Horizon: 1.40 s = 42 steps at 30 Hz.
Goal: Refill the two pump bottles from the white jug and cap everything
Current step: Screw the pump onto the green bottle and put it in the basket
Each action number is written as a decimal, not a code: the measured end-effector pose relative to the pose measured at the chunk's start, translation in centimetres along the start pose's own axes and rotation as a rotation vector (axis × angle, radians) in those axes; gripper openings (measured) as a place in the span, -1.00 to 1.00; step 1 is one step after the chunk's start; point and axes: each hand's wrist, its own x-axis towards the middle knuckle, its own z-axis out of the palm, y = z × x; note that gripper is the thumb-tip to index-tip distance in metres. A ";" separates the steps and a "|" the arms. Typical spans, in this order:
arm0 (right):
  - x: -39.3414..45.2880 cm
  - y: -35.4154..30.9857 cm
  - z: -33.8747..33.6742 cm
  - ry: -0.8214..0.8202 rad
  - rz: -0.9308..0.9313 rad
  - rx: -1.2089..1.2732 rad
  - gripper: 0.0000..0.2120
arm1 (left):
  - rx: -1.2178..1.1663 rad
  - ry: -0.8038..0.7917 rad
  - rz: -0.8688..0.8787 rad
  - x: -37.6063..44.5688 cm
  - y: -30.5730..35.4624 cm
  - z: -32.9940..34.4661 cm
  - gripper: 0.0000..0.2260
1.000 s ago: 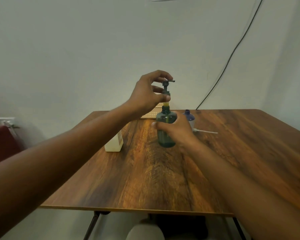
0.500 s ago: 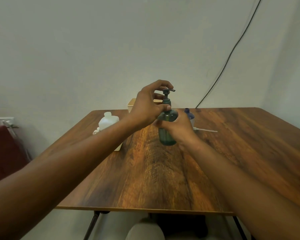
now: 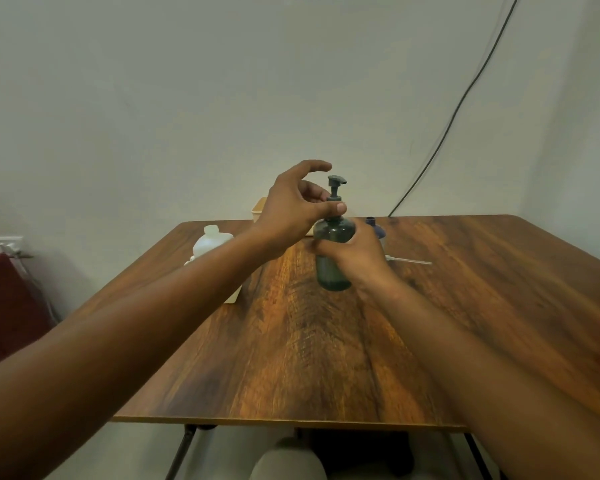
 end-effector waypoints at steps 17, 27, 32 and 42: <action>-0.3 -0.8 -0.8 -0.015 0.006 -0.010 -0.52 | -0.104 -0.106 -0.015 0.5 0.0 0.2 -0.37; -0.6 -1.8 -1.6 -0.042 0.015 -0.003 -0.49 | -0.219 -0.416 -0.120 1.8 0.5 -1.6 -0.36; -0.4 -2.5 -1.7 -0.032 -0.009 -0.044 -0.42 | -0.178 -0.135 -0.041 1.3 0.2 -0.2 -0.25; -0.8 -2.0 -2.2 -0.067 0.004 -0.049 -0.48 | -0.223 -0.380 -0.088 1.8 0.6 -1.5 -0.41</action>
